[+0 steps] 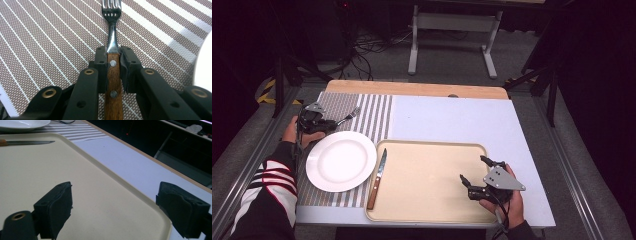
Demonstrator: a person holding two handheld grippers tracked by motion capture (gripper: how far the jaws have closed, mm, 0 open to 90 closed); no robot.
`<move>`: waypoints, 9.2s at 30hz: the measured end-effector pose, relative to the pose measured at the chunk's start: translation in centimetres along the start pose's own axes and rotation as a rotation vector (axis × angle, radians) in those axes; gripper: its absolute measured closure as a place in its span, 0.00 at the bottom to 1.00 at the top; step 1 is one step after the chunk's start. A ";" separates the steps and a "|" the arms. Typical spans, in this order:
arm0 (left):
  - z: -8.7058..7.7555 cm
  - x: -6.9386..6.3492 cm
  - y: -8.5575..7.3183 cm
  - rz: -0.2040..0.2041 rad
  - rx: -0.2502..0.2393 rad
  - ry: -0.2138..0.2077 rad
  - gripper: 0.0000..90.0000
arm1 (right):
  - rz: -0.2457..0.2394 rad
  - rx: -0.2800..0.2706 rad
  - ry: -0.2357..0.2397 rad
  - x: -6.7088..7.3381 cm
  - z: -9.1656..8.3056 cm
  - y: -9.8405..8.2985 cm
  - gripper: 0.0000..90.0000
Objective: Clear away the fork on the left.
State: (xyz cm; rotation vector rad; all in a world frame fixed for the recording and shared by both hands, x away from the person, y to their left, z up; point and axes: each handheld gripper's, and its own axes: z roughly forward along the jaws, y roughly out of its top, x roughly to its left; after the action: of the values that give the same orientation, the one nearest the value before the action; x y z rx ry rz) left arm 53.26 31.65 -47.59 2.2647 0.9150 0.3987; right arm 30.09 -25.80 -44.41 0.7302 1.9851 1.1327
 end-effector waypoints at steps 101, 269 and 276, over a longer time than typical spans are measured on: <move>-4.0 -29.4 3.9 0.423 -0.266 -0.181 0.87 | 0.059 -0.074 -0.080 -1.7 -1.3 0.2 0.14; 0.1 -27.6 4.1 0.564 0.146 -0.141 1.00 | -0.011 0.049 0.010 -0.1 0.3 0.2 0.14; -0.3 -27.2 4.0 0.548 0.133 -0.135 1.00 | -0.015 0.048 0.010 0.0 0.3 0.2 0.14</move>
State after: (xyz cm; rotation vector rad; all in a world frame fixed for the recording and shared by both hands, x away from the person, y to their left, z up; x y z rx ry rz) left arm 35.84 10.52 -45.63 2.6135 0.2448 0.4207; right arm 30.33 -25.57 -44.31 0.7340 2.0288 1.0849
